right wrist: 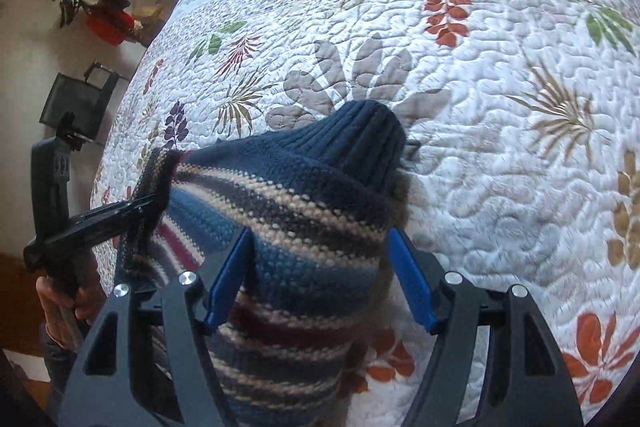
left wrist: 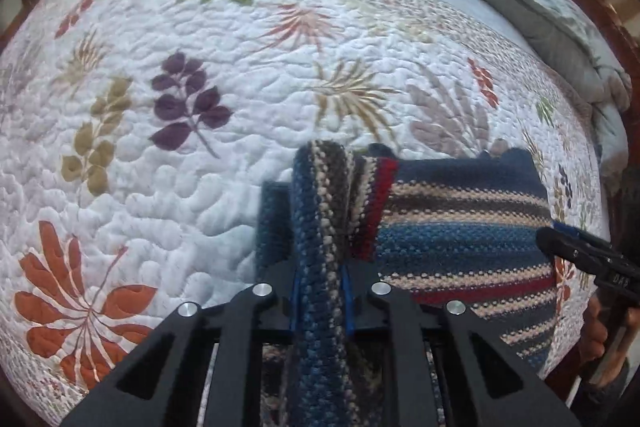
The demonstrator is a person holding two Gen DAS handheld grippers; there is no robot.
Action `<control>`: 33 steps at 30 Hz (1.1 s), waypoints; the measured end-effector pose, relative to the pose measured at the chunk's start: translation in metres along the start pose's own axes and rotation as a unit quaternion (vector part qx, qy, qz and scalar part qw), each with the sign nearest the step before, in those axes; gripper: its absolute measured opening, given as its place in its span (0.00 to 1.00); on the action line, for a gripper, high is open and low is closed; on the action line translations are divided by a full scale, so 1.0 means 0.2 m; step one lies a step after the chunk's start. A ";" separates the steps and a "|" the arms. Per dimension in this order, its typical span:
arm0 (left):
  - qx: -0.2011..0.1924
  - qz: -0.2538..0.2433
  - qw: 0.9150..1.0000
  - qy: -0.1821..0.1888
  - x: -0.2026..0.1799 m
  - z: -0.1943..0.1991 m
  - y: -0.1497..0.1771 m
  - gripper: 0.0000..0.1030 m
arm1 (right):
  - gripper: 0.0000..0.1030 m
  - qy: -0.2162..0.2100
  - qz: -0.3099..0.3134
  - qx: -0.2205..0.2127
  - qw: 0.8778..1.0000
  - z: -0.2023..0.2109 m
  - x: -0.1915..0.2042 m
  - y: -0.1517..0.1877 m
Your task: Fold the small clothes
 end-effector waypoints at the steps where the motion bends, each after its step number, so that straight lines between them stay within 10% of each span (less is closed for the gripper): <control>1: 0.000 0.008 1.000 0.006 0.02 -0.01 0.00 0.16 | 0.67 0.000 -0.001 0.002 1.000 -0.02 0.00 0.00; 18: -0.001 -0.005 1.000 0.025 0.00 0.22 0.28 0.79 | 0.73 0.017 0.036 0.010 0.999 0.17 -0.02 0.26; 33: 0.015 -0.027 0.997 0.064 -0.15 -0.01 0.37 0.91 | 0.79 0.017 0.028 0.043 0.999 0.09 0.06 0.49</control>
Point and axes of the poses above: each gripper's, at about its wrist camera, not at the fingertips, and z roughly against the way its jaws point, x to its left, y to its underside, the point moved 5 cm from there along -z, roughly the way its jaws point, and after that the axes turned 15 degrees about -z, right-handed, at the moved point
